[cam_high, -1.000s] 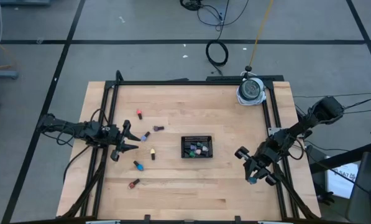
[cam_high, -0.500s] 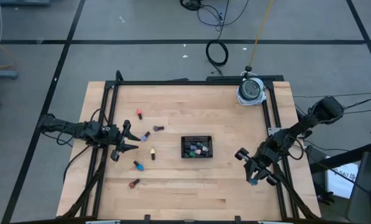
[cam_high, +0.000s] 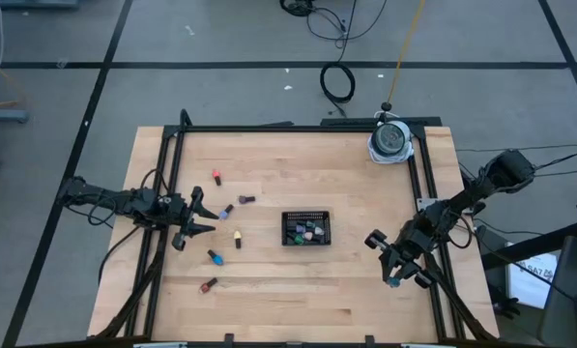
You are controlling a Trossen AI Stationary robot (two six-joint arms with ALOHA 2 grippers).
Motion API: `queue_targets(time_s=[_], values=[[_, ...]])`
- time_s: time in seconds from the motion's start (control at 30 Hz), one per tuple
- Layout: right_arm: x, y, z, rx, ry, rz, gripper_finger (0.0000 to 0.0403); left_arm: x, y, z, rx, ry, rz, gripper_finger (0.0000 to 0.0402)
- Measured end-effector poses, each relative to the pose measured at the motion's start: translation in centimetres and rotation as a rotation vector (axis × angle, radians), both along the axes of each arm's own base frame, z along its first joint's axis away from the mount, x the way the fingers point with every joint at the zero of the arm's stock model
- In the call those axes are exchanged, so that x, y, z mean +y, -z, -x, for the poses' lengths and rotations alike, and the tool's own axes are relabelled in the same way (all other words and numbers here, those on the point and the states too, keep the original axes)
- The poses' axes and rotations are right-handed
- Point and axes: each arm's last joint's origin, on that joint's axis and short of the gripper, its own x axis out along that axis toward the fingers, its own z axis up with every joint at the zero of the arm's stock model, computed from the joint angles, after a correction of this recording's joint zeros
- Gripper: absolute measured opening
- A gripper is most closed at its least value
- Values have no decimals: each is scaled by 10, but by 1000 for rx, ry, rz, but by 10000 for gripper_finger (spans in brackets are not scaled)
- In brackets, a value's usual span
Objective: Pick & Place Nail Polish
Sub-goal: Put the right blue nail polish into the black bin
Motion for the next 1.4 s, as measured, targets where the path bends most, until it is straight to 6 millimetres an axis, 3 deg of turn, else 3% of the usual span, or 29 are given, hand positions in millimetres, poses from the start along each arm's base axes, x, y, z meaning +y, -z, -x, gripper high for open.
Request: queue_targets(time_s=[0.63, 0.77, 0.97, 1.2, 1.4], values=[[1, 3, -1, 1, 19, 32, 49, 0, 0, 0, 0, 0, 0, 145], [0, 10, -7, 99, 143, 42, 49, 0, 0, 0, 0, 0, 0, 145], [-3, 27, -39, 457, 458, 82, 49, 0, 0, 0, 0, 0, 0, 145], [-8, 27, -85, 719, 558, 236, 49, 0, 0, 0, 0, 0, 0, 145], [-33, 41, -111, 907, 671, 316, 49, 0, 0, 0, 0, 0, 0, 145]])
